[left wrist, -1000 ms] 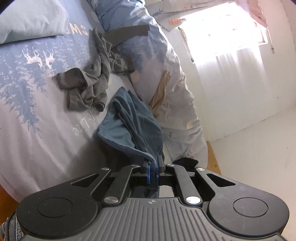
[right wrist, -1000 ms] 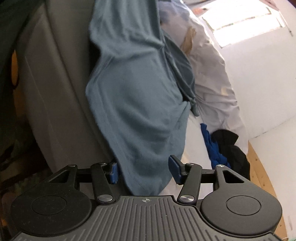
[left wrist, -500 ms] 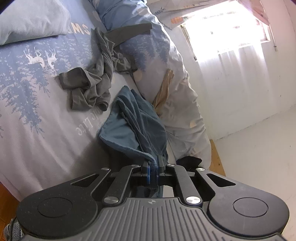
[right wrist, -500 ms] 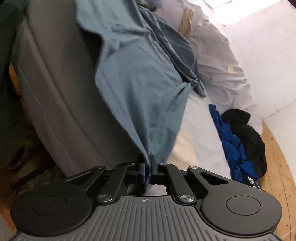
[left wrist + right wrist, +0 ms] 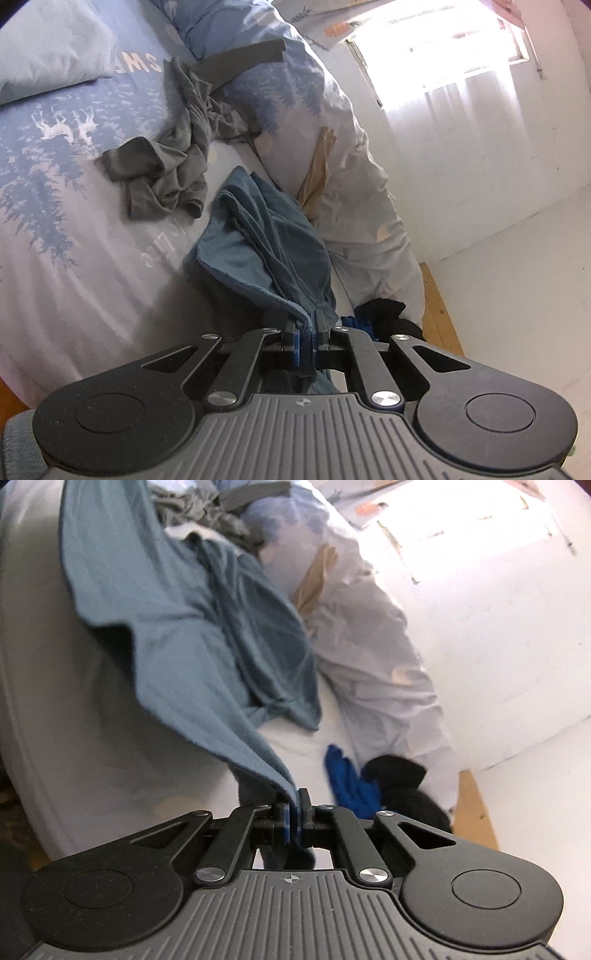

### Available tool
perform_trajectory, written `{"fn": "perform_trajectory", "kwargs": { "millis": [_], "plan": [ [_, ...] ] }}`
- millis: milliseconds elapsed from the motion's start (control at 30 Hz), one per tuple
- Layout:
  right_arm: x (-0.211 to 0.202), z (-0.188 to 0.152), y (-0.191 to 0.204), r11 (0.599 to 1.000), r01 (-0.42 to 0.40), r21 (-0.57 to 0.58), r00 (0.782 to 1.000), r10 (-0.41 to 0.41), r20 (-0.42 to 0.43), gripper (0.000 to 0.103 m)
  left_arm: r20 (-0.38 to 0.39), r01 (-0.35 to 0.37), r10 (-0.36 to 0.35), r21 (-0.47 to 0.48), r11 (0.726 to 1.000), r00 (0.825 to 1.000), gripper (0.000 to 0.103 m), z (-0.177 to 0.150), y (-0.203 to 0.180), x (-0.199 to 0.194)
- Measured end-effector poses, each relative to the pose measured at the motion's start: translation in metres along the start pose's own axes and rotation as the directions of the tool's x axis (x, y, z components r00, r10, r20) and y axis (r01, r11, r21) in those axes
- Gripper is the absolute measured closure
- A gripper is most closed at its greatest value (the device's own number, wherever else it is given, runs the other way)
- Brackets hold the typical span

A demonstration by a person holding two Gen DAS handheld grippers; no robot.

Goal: Fold clothes

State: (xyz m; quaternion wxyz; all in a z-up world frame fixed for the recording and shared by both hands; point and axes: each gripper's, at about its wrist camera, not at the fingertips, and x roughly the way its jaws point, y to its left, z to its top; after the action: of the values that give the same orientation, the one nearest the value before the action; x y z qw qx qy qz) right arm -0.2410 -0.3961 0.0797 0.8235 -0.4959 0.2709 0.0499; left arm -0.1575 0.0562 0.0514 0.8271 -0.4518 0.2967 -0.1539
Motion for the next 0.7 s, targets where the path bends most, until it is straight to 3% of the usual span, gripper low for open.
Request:
{"fn": "perform_trajectory", "kwargs": {
  "millis": [133, 367, 700],
  "plan": [
    [-0.002, 0.011, -0.005, 0.995, 0.039, -0.095, 0.999, -0.036, 0.037, 0.099, 0.013, -0.046, 0.045, 0.078, 0.996, 0.999, 0.094, 0.011, -0.022, 0.010],
    [-0.007, 0.002, -0.028, 0.992, 0.033, -0.120, 0.999, -0.032, 0.012, 0.099, 0.034, -0.006, -0.001, 0.183, 0.983, 0.999, 0.094, 0.015, -0.076, 0.000],
    [-0.073, -0.015, -0.048, 0.957, -0.030, -0.288, 0.999, 0.034, 0.009, 0.102, 0.059, -0.063, 0.052, 0.194, 0.979, 0.997, 0.094, -0.002, -0.058, -0.061]
  ]
}}
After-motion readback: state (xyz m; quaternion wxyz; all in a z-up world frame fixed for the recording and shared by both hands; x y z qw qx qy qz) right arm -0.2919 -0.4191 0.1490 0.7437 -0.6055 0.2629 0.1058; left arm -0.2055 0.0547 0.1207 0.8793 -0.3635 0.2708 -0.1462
